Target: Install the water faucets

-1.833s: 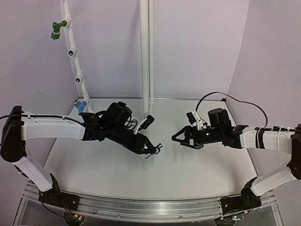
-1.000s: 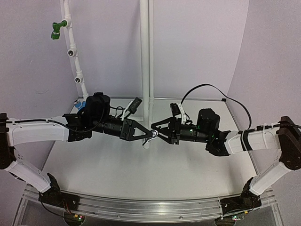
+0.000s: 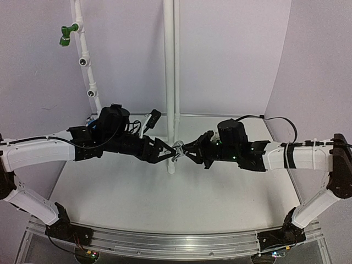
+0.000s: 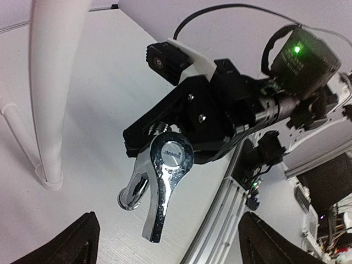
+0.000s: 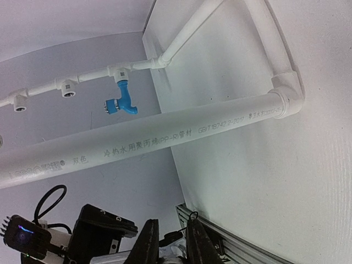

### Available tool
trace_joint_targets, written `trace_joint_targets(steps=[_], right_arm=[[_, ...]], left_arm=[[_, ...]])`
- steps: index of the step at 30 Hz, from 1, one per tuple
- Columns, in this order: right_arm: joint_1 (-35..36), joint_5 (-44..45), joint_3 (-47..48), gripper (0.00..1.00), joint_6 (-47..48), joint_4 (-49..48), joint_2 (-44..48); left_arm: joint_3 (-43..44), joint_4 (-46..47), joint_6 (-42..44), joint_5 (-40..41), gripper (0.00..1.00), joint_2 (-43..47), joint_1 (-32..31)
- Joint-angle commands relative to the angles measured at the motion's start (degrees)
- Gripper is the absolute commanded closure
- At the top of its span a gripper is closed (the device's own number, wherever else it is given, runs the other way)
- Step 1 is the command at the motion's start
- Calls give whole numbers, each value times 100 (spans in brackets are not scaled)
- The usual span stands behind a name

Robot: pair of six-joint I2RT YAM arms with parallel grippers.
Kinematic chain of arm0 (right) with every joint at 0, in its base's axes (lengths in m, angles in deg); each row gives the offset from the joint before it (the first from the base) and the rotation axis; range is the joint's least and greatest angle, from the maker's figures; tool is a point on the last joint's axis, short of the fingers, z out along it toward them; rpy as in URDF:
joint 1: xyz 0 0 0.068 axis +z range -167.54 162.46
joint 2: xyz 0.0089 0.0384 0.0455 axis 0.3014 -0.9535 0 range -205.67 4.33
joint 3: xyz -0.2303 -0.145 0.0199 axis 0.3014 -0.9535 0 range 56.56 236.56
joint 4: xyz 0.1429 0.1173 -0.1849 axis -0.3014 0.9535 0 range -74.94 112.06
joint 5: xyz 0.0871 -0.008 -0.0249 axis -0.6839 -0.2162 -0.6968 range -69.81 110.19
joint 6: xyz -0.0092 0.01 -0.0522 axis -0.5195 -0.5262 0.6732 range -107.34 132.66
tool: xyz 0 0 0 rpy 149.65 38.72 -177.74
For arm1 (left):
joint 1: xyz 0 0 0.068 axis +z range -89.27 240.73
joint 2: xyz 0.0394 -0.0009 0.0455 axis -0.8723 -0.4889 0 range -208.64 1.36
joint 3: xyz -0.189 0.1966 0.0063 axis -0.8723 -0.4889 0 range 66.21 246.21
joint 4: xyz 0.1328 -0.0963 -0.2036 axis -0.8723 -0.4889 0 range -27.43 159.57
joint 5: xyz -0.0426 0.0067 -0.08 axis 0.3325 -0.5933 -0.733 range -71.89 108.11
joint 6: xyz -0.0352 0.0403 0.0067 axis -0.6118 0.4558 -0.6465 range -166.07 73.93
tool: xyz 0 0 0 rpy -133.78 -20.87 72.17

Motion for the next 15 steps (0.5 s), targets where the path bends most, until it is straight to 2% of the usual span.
trace_joint_targets(steps=[1, 7, 15], right_arm=[[20, 8, 361, 100, -200, 267, 9], [24, -57, 415, 100, -223, 244, -71], [18, -96, 435, 100, -232, 181, -71]], left_arm=[[477, -50, 407, 322, 16, -355, -100], [801, 99, 610, 501, 27, -812, -197], [1003, 198, 698, 453, 52, -1124, -276]])
